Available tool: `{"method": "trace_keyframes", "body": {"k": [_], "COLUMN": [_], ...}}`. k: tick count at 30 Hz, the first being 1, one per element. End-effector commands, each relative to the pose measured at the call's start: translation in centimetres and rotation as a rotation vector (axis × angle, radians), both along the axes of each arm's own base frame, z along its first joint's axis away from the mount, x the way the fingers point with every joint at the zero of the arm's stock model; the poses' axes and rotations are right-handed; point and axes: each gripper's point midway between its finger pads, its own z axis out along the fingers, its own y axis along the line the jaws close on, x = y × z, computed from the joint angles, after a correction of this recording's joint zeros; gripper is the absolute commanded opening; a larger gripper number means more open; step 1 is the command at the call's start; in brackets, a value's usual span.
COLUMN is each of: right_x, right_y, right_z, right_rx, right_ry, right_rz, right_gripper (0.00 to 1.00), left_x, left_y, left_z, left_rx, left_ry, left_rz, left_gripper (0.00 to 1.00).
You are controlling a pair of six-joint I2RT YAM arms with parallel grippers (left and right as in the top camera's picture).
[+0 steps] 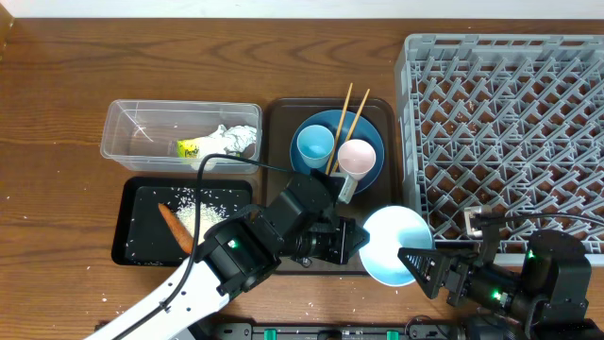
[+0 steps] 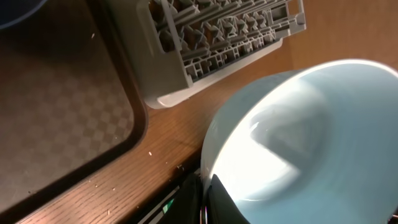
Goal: Sort waste into correct bins and load items into the dishwasher rack
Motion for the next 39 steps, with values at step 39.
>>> {"method": "trace_keyframes", "body": {"k": [39], "right_x": [-0.2], "right_y": [-0.1], "right_z": [-0.3], "right_rx": [0.003], "right_ry": [0.034], "right_rz": [-0.012], "right_gripper": [0.64], "left_x": [-0.3], "left_y": [0.0], "left_z": [0.5], "left_rx": [-0.016], "left_ry": [-0.012], "left_rz": [-0.013], "left_gripper": [0.06]}}
